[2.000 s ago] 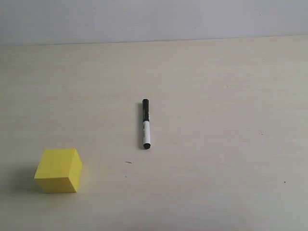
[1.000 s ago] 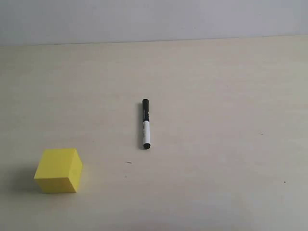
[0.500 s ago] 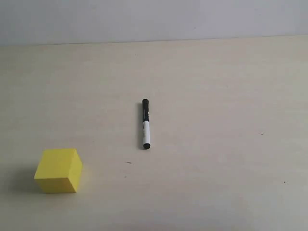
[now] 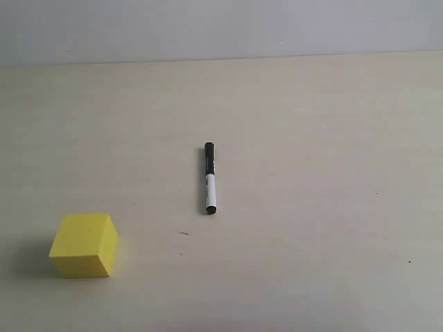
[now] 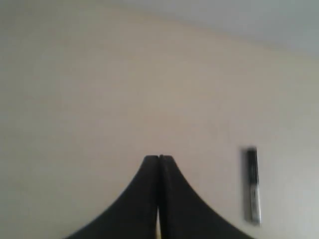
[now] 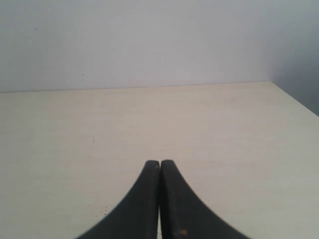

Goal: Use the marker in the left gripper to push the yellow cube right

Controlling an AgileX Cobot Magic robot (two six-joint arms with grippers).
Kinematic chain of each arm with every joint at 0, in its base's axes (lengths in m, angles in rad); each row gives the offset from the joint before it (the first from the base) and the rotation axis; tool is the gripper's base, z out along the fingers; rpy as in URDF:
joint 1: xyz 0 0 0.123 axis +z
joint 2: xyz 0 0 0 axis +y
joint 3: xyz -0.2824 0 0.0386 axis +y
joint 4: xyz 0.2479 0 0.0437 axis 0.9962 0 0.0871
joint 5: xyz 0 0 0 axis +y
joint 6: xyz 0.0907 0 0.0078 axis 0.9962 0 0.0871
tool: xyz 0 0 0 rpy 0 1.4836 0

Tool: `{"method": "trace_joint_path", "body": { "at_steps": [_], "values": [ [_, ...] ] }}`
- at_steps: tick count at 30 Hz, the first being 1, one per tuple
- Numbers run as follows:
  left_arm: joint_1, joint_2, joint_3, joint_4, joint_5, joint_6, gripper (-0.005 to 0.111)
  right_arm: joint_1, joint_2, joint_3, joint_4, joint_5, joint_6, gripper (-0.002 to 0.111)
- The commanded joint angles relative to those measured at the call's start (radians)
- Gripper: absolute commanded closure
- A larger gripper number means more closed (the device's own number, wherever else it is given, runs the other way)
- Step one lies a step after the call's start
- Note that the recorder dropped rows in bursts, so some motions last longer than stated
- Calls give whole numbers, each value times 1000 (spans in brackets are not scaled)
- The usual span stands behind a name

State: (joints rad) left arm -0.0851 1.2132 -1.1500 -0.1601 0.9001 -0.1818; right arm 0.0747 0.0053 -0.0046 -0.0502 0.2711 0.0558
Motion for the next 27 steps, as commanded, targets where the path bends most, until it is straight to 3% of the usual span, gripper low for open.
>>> {"method": "trace_joint_path", "body": {
  "at_steps": [1, 8, 13, 18, 23, 27],
  "values": [
    [-121, 197, -111, -41, 242, 68, 107, -5, -5, 5, -1, -4, -2, 108],
    [-462, 440, -210, 124, 221, -153, 107, -5, -5, 5, -1, -4, -2, 108],
    [-601, 626, -353, 172, 242, -238, 107, -5, -5, 5, -1, -4, -2, 108],
    [-680, 779, -485, 172, 253, -250, 107, -5, -5, 5, -1, -4, -2, 108],
    [-687, 875, -552, 172, 232, -302, 106, -5, -5, 5, -1, -4, -2, 108],
    [-682, 898, -555, 176, 195, -321, 93, -5, -5, 5, -1, -4, -2, 108]
  ]
}}
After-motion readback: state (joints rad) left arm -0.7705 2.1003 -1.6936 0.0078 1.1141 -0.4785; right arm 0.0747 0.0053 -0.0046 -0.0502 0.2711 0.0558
